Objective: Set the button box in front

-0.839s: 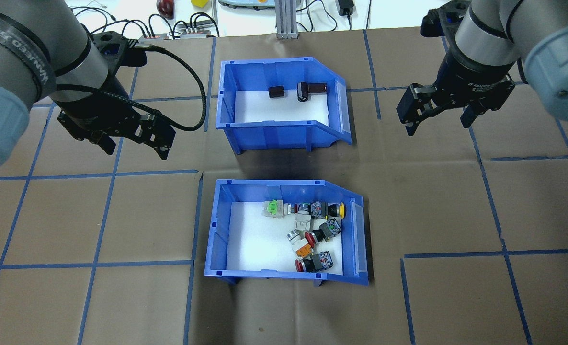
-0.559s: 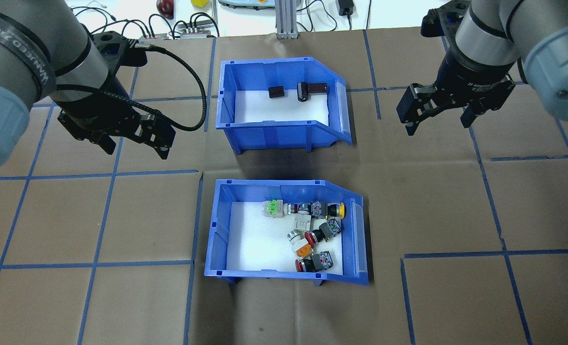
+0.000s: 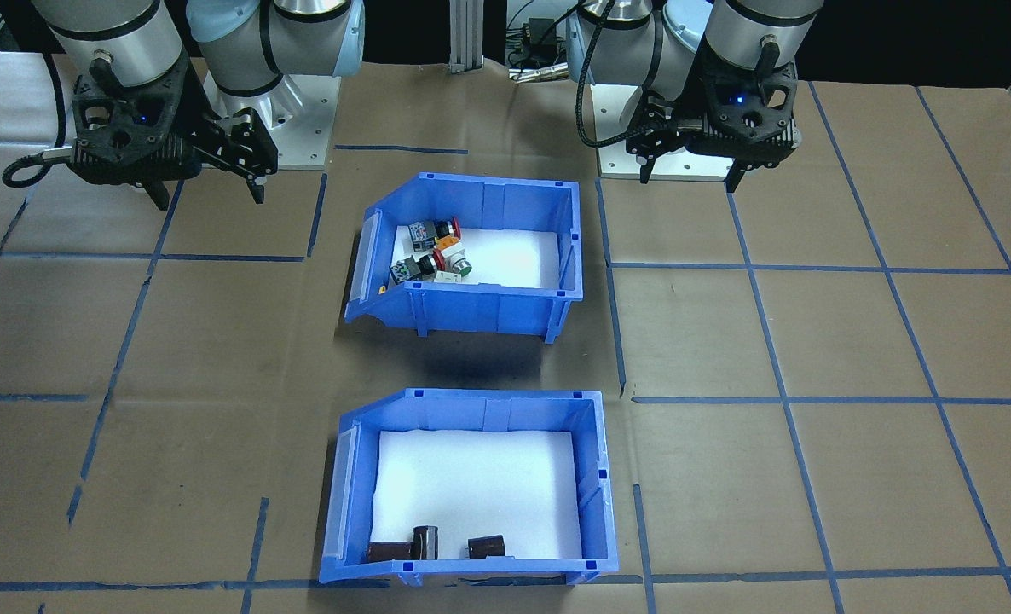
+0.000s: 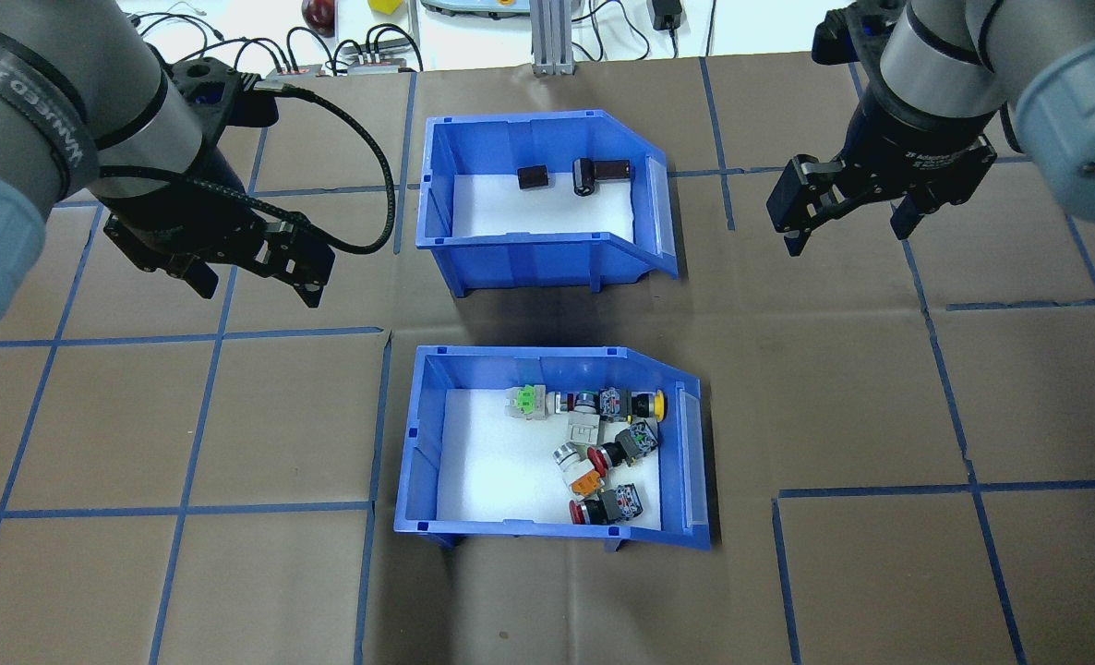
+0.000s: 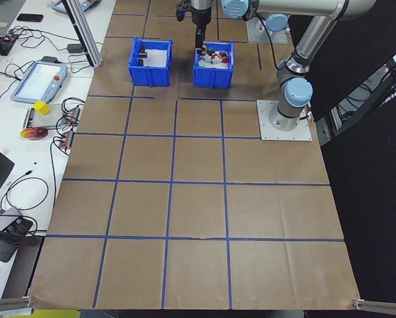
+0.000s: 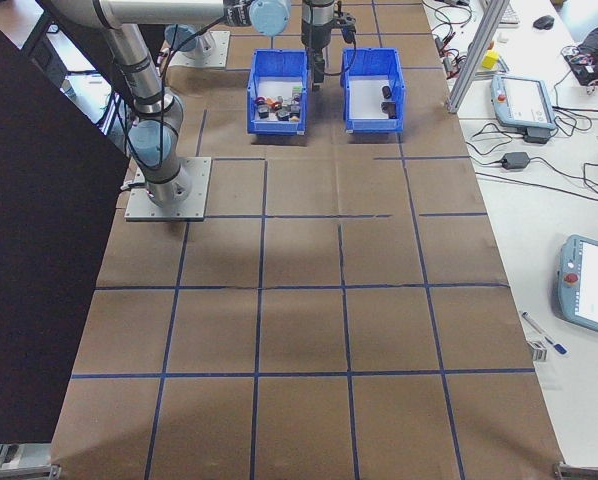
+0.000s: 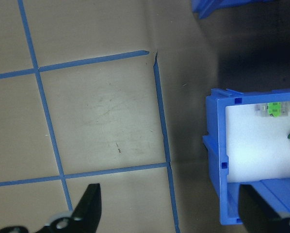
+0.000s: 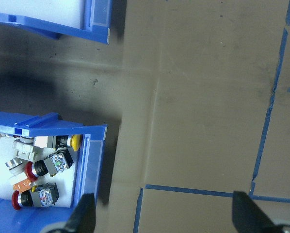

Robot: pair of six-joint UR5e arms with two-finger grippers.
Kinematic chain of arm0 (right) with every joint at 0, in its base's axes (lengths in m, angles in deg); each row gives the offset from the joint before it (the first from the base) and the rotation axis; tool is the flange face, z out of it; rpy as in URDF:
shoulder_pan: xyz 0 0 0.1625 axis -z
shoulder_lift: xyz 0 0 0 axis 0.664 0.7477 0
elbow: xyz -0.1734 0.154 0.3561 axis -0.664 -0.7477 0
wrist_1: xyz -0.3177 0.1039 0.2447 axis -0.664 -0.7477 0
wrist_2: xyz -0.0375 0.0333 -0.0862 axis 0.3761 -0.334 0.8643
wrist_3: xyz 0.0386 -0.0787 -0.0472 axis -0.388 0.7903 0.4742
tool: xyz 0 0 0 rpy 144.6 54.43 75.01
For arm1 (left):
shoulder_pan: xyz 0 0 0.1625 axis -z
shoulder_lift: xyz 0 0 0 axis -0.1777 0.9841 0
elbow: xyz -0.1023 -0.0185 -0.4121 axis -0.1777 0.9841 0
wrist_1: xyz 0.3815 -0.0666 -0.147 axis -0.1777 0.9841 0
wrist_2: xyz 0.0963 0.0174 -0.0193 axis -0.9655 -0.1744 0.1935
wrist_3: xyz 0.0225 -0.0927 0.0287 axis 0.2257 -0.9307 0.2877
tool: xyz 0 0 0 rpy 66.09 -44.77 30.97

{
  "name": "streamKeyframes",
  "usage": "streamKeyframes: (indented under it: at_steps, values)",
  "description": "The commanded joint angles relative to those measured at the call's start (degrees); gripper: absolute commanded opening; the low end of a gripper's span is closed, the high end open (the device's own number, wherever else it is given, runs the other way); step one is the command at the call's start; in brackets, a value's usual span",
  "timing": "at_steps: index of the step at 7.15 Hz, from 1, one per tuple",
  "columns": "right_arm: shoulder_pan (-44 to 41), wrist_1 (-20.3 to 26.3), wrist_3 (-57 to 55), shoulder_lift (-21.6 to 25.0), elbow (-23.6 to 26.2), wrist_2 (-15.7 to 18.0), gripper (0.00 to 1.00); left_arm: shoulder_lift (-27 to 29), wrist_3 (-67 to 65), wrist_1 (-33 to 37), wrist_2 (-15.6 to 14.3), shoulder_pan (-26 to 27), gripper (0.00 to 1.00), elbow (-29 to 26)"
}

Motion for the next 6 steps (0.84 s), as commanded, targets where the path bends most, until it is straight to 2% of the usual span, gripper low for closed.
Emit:
streamKeyframes:
  at_steps: [1, 2, 4, 5, 6]
  values:
    - [-0.06, 0.03, 7.77, -1.52, -1.21, -0.03, 1.0, 0.0, -3.24, 0.01, 0.07, 0.04, 0.99, 0.65]
    - [-0.14, 0.12, 11.83, -3.19, -2.7, -0.03, 1.0, 0.18, -4.65, 0.01, 0.51, 0.04, 0.99, 0.39]
    - [-0.84, -0.66, 26.29, -10.11, -9.36, -0.11, 1.0, 1.23, -13.05, -0.6, 0.25, 0.04, 0.99, 1.26]
    - [-2.07, -0.58, 32.29, -13.54, -13.57, -0.2, 1.0, 0.98, -18.76, -0.69, 0.6, 0.22, 0.99, 2.13]
    - [-4.52, -0.49, 38.52, -17.32, -17.01, -0.29, 1.0, 0.8, -30.04, -0.87, 0.95, 1.09, 0.99, 3.79]
